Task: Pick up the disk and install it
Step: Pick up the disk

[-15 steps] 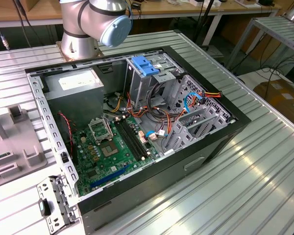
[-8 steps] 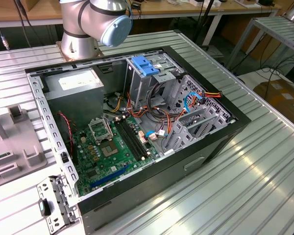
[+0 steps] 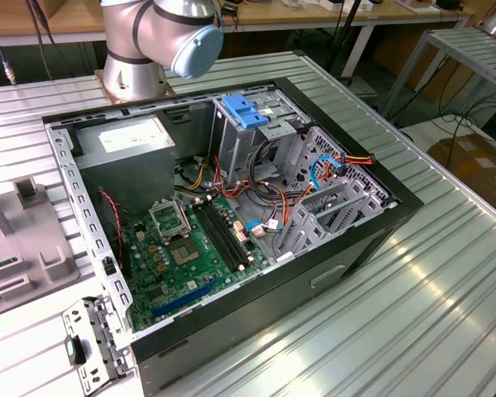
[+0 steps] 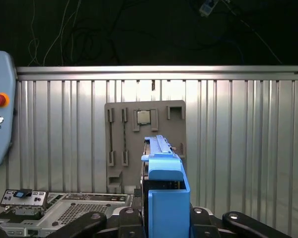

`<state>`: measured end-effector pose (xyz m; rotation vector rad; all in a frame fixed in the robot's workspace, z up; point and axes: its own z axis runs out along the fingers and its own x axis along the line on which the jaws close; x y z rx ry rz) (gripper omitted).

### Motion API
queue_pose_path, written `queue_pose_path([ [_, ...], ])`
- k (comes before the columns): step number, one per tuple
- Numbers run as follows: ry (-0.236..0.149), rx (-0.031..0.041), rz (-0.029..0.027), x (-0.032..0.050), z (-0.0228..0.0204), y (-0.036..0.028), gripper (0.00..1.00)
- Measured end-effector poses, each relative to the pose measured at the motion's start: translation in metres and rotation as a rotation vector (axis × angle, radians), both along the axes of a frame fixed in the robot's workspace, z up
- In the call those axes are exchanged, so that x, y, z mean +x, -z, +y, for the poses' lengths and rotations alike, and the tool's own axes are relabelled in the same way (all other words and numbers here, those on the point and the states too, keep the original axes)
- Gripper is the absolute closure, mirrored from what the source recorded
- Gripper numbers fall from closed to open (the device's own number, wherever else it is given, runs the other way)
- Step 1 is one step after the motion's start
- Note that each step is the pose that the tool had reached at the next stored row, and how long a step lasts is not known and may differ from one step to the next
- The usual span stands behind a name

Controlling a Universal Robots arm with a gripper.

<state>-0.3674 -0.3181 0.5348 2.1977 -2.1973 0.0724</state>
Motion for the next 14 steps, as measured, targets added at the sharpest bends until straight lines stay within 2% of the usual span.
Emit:
queue_pose_path([
  [7,0.000,0.0000,0.0017,0.0148,-0.0038,0.0019,0.64],
  [14,0.000,0.0000,0.0025,0.0246,-0.0072,0.0036,0.64],
])
